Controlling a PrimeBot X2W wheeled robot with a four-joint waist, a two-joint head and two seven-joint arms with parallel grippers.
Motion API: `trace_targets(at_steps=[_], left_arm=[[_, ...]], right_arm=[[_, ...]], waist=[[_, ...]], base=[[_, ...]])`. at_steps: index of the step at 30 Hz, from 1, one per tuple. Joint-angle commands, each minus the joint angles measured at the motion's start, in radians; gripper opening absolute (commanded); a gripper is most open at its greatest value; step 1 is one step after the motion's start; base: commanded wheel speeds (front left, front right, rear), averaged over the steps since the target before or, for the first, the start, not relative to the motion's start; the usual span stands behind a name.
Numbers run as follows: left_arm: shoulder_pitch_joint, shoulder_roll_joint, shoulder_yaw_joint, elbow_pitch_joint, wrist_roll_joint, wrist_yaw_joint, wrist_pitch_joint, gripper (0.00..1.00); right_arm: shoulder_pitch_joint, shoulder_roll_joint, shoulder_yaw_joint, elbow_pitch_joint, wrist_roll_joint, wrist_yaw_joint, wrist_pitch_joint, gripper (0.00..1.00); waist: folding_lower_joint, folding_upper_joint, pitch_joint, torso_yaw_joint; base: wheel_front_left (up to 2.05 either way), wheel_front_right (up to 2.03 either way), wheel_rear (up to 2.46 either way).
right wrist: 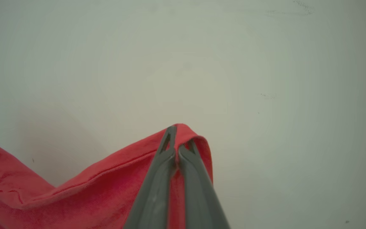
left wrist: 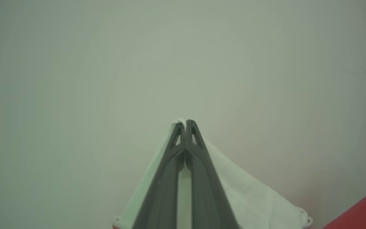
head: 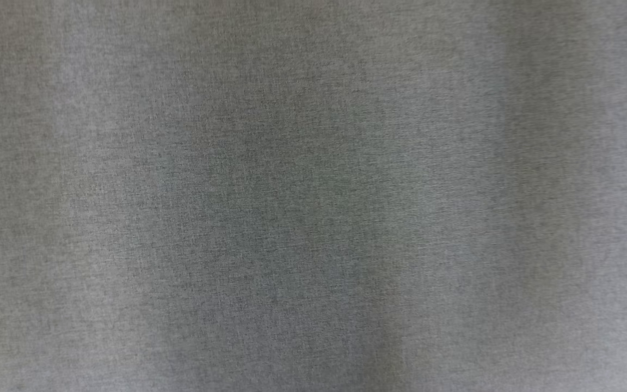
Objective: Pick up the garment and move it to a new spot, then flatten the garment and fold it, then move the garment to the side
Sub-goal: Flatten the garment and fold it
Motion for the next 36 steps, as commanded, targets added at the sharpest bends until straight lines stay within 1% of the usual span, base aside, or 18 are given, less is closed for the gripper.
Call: trace_targets(at_steps=[1,5,8,10,12,16,17,20,24,26,29,33,36], left_arm=[[0.003,-0.003,-0.009,-0.006,-0.007,-0.001,-0.012,0.00],[0.055,0.005,-0.045,-0.033,-0.043,-0.001,-0.044,0.00],[0.083,0.005,-0.034,-0.036,-0.084,-0.001,-0.064,0.00],[0.115,0.000,-0.028,-0.049,-0.119,-0.001,-0.080,0.00],[0.163,0.003,-0.042,-0.076,-0.135,-0.001,-0.092,0.00],[0.292,0.044,-0.055,-0.153,-0.194,-0.001,-0.111,0.00],[0.292,0.044,-0.055,-0.153,-0.194,-0.001,-0.111,0.00],[0.420,0.078,-0.073,-0.227,-0.233,-0.001,-0.116,0.00],[0.597,0.124,-0.051,-0.325,-0.294,-0.001,-0.123,0.00],[0.692,0.141,-0.043,-0.376,-0.301,-0.001,-0.123,0.00],[0.843,0.171,-0.027,-0.471,-0.278,0.029,-0.124,0.00],[1.081,0.186,0.022,-0.628,-0.287,0.084,-0.124,0.00],[1.272,0.186,0.064,-0.740,-0.302,0.131,-0.124,0.00]], right_arm=[[0.000,0.003,0.009,0.002,0.008,0.001,-0.003,0.00],[0.017,-0.014,0.032,0.004,0.024,0.001,-0.010,0.00],[0.026,-0.014,0.040,0.010,0.032,0.001,-0.012,0.00],[0.044,-0.015,0.058,-0.006,0.033,0.001,-0.013,0.00],[0.071,-0.022,0.076,-0.027,0.035,0.001,-0.015,0.00],[0.159,-0.029,0.107,-0.094,0.055,0.001,-0.018,0.00],[0.159,-0.029,0.107,-0.094,0.055,0.001,-0.018,0.00],[0.255,-0.039,0.122,-0.150,0.081,0.001,-0.019,0.00],[0.399,-0.062,0.108,-0.232,0.107,0.001,-0.019,0.00],[0.486,-0.072,0.099,-0.272,0.117,0.001,-0.019,0.00],[0.627,-0.084,0.080,-0.331,0.122,0.001,-0.019,0.00],[0.816,-0.098,0.037,-0.413,0.119,0.001,-0.019,0.00],[0.962,-0.106,0.005,-0.471,0.114,0.001,-0.019,0.00]], waist=[[0.0000,0.0000,0.010,0.007],[0.0000,0.0000,0.008,0.024],[0.0000,0.0000,-0.003,0.033],[0.0000,0.0000,-0.016,0.043],[0.0000,0.0000,-0.034,0.049],[0.0000,0.0000,-0.087,0.045],[0.0000,0.0000,-0.087,0.045],[0.0000,0.0000,-0.128,0.039],[0.0000,0.0000,-0.191,0.037],[0.0000,0.0000,-0.227,0.040],[0.0000,0.0000,-0.284,0.041],[0.0000,0.0000,-0.358,0.042],[0.0000,0.0000,-0.407,0.044]], base=[[0.00,0.00,0.00],[0.00,0.00,0.00],[0.00,0.00,0.00],[0.00,0.00,0.00],[0.00,0.00,0.00],[0.00,0.00,0.00],[0.00,0.00,0.00],[0.00,0.00,0.00],[0.00,0.00,0.00],[0.00,0.00,0.00],[0.00,0.00,0.00],[0.00,0.00,0.00],[0.00,0.00,0.00]])
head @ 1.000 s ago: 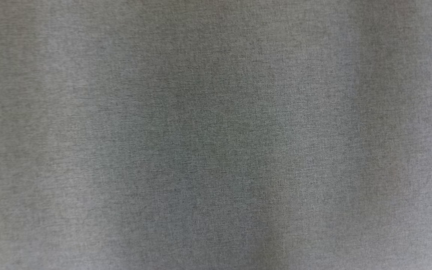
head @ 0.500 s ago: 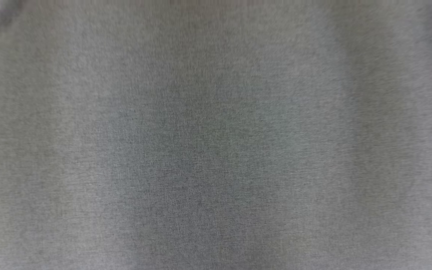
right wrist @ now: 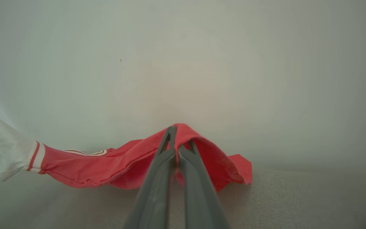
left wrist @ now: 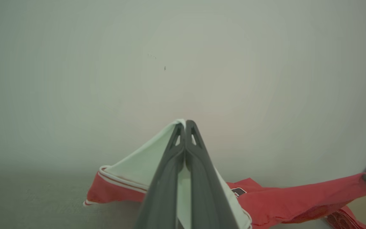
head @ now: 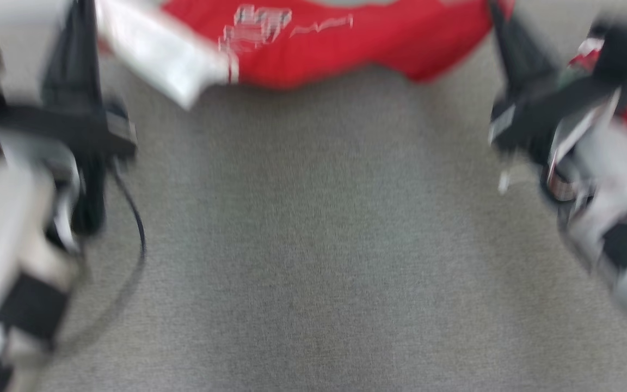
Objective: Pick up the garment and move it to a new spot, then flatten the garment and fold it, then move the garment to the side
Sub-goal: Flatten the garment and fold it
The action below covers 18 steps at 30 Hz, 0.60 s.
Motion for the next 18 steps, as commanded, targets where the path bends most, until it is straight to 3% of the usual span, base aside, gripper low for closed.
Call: trace_targets(at_steps=[1,10,18], left_arm=[[0.111,0.001,0.031,-0.061,-0.017,0.025,-0.003,0.00],[0.662,-0.026,0.089,-0.337,-0.013,0.118,-0.003,0.00],[0.953,-0.099,0.161,-0.382,0.001,0.121,-0.003,0.00]], right_arm=[[0.087,-0.010,-0.009,-0.030,-0.009,0.001,-0.004,0.00],[0.490,-0.055,-0.027,-0.164,-0.020,0.001,-0.004,0.00],[0.757,-0.060,-0.107,-0.183,-0.039,0.001,-0.004,0.00]], waist=[[0.0003,0.0001,-0.104,0.003],[0.0003,0.0001,-0.221,0.019],[0.0003,0.0001,-0.296,0.047]], base=[[0.00,0.00,0.00],[0.00,0.00,0.00],[0.00,0.00,0.00]])
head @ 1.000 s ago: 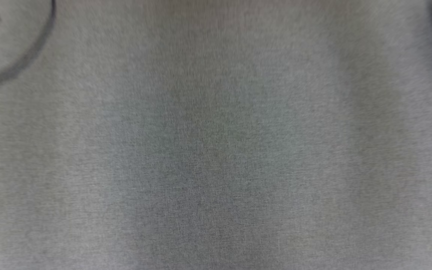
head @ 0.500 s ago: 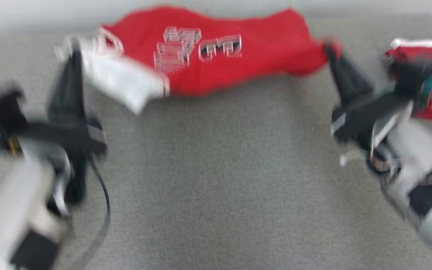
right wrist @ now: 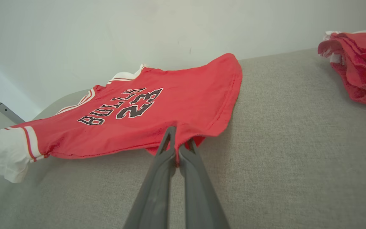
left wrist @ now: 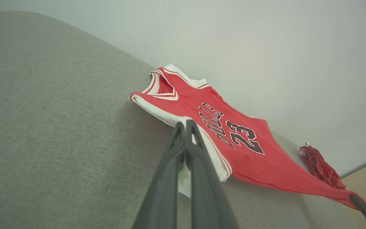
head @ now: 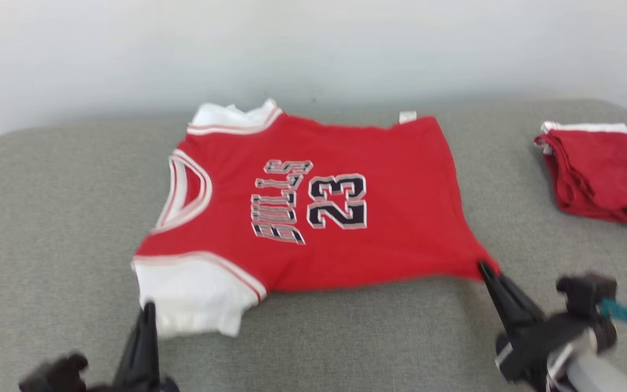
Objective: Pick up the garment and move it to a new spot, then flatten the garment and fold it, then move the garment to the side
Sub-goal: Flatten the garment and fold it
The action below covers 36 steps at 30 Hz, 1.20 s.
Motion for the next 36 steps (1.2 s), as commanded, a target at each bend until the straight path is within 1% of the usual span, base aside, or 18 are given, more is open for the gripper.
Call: trace_targets(at_steps=[1,5,6,11,15,18,24,27,29,36], left_arm=[[0.059,-0.021,0.010,0.004,0.006,-0.010,-0.003,0.00],[0.161,-0.065,0.057,0.015,0.009,-0.020,-0.003,0.00],[0.161,-0.065,0.057,0.015,0.009,-0.020,-0.003,0.00],[0.250,-0.100,0.084,0.020,0.028,-0.033,-0.003,0.00],[0.310,-0.113,0.097,0.016,0.033,-0.037,-0.003,0.00],[0.344,-0.116,0.089,0.015,0.030,-0.037,-0.001,0.00],[0.357,-0.127,0.065,0.023,0.031,-0.041,0.005,0.00],[0.328,-0.118,0.063,0.014,0.043,-0.050,0.007,0.00],[0.304,-0.102,0.066,0.005,0.051,-0.053,0.014,0.00],[0.158,-0.033,0.047,-0.003,0.088,-0.069,0.099,0.00]], right_arm=[[0.069,-0.003,-0.026,-0.001,-0.003,0.001,-0.004,0.00],[0.183,0.001,-0.077,-0.006,-0.034,0.001,-0.004,0.00],[0.183,0.001,-0.077,-0.006,-0.034,0.001,-0.004,0.00],[0.289,0.014,-0.125,-0.021,-0.073,0.001,-0.004,0.00],[0.366,0.026,-0.167,-0.031,-0.098,0.001,-0.004,0.00],[0.418,0.031,-0.194,-0.044,-0.112,0.001,0.008,0.00],[0.497,0.049,-0.228,-0.076,-0.169,0.001,0.042,0.00],[0.493,0.067,-0.251,-0.091,-0.183,0.001,0.058,0.00],[0.473,0.077,-0.259,-0.108,-0.188,0.001,0.074,0.00],[0.380,0.102,-0.265,-0.131,-0.176,0.001,0.135,0.00]], waist=[[0.0003,0.0002,-0.048,0.027],[0.0003,0.0002,-0.074,0.034],[0.0003,0.0002,-0.074,0.034],[0.0003,0.0002,-0.092,0.035],[0.0003,0.0002,-0.107,0.039],[0.0003,0.0002,-0.112,0.045],[0.0003,0.0002,-0.108,0.049],[0.0003,0.0002,-0.104,0.041],[0.0003,0.0002,-0.100,0.033],[0.0003,0.0002,-0.084,0.001]], base=[[0.00,0.00,0.00],[0.00,0.00,0.00],[0.00,0.00,0.00],[0.00,0.00,0.00],[0.00,0.00,0.00],[0.00,0.00,0.00],[0.00,0.00,0.00],[0.00,0.00,0.00],[0.00,0.00,0.00],[0.00,0.00,0.00]])
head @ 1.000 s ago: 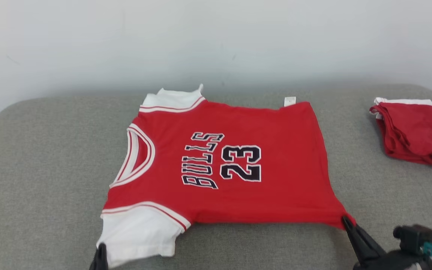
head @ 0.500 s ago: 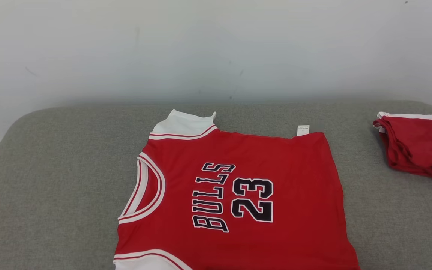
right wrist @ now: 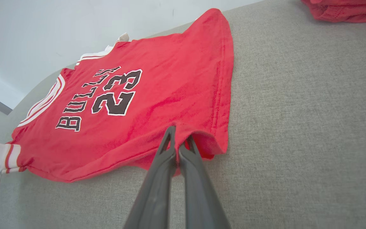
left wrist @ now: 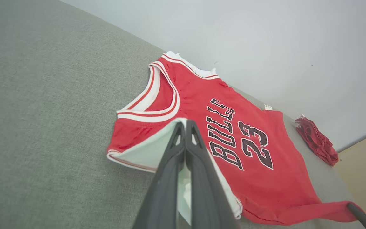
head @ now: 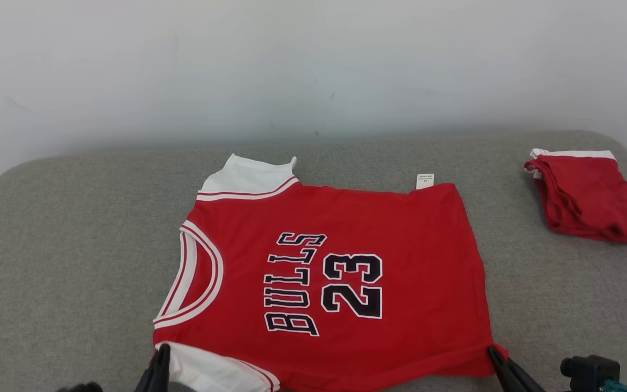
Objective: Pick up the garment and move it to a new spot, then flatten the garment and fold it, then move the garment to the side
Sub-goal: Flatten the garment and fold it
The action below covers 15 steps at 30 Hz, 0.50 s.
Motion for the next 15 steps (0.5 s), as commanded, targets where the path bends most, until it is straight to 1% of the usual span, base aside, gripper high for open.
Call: trace_targets(at_steps=[1,6,13,14,15], left_arm=[[-0.040,0.013,-0.001,0.006,0.010,-0.005,0.015,0.00],[-0.215,0.031,-0.009,0.081,0.022,-0.032,0.070,0.00],[-0.449,0.023,-0.016,0.309,0.017,-0.084,0.114,0.00],[-0.449,0.023,-0.016,0.309,0.017,-0.084,0.114,0.00],[-0.480,0.026,-0.016,0.344,0.022,-0.093,0.111,0.00]], right_arm=[[-0.029,0.004,0.001,0.002,0.002,0.001,0.005,0.00],[-0.134,0.009,0.009,0.039,0.016,0.001,0.032,0.00],[-0.316,0.029,0.053,0.142,0.029,0.001,0.049,0.00],[-0.316,0.029,0.053,0.142,0.029,0.001,0.049,0.00],[-0.342,0.033,0.064,0.162,0.026,0.001,0.050,0.00]], waist=[[-0.0001,0.0000,0.010,-0.011],[-0.0001,0.0000,0.051,-0.028],[-0.0001,0.0000,0.127,-0.064],[-0.0001,0.0000,0.127,-0.064],[-0.0001,0.0000,0.139,-0.069]], base=[[0.00,0.00,0.00],[0.00,0.00,0.00],[0.00,0.00,0.00],[0.00,0.00,0.00],[0.00,0.00,0.00]])
